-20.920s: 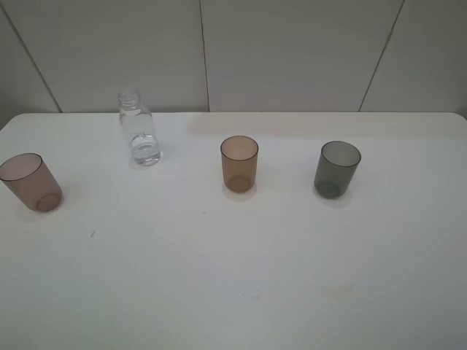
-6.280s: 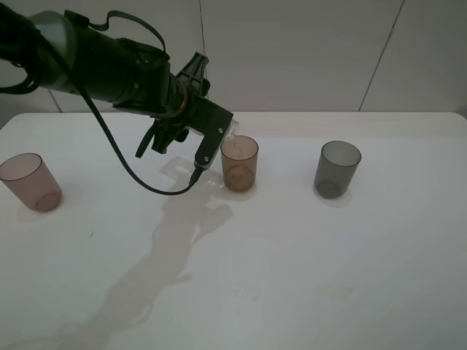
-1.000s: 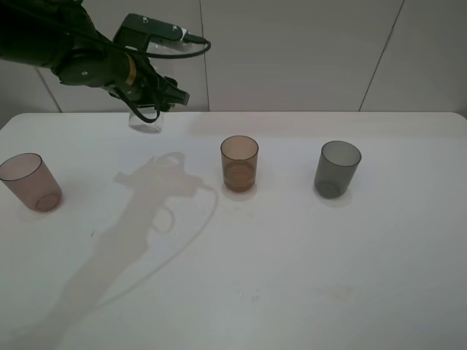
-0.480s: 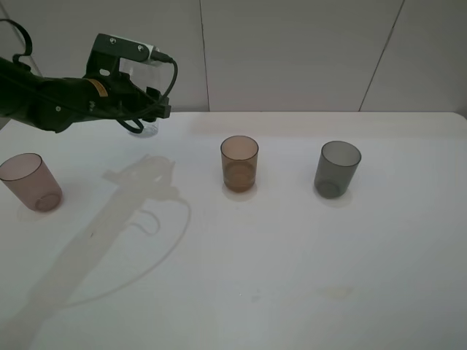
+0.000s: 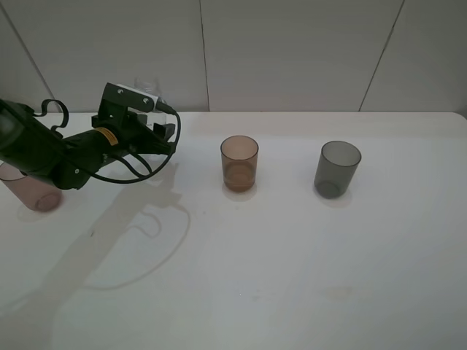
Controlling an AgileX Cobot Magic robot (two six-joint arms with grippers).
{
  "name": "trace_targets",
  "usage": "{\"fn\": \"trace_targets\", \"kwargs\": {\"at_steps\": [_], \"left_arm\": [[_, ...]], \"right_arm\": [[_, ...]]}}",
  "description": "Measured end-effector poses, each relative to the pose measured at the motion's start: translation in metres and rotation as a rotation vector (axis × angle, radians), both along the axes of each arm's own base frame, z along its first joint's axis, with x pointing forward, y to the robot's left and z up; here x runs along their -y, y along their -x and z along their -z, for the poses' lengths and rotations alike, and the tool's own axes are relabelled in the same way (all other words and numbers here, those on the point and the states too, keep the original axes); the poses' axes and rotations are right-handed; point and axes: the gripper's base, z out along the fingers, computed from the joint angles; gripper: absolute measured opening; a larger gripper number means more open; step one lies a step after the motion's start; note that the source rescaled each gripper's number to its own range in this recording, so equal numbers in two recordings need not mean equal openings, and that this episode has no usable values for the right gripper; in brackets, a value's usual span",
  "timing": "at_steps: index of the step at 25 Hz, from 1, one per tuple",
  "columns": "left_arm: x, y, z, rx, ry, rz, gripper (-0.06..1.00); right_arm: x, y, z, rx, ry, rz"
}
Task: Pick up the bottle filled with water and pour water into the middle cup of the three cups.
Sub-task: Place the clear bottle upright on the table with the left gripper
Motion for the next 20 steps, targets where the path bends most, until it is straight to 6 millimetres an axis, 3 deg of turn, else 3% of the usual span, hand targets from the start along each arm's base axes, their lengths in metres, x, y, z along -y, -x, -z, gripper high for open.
{"fn": "trace_targets", "kwargs": {"at_steps": [9, 15, 16, 18, 19, 20], "left_arm": [[0.000, 0.003, 0.024, -0.055, -0.019, 0.007, 0.01], [0.005, 0.005, 0.025, -0.043, -0.038, 0.076, 0.03], [0.005, 0.005, 0.024, -0.035, -0.036, 0.080, 0.16], [0.005, 0.004, 0.022, -0.017, -0.027, 0.080, 0.61], [0.005, 0.004, 0.022, -0.016, -0.026, 0.078, 0.78], [0.005, 0.004, 0.022, -0.015, -0.024, 0.073, 0.86]], "right_arm": [[0.000, 0.000, 0.000, 0.000, 0.000, 0.000], [0.000, 0.000, 0.000, -0.001, 0.005, 0.003], [0.000, 0.000, 0.000, 0.000, 0.000, 0.000], [0.000, 0.000, 0.000, 0.000, 0.000, 0.000], [0.000, 0.000, 0.000, -0.001, 0.005, 0.003], [0.000, 0.000, 0.000, -0.001, 0.005, 0.003]]}}
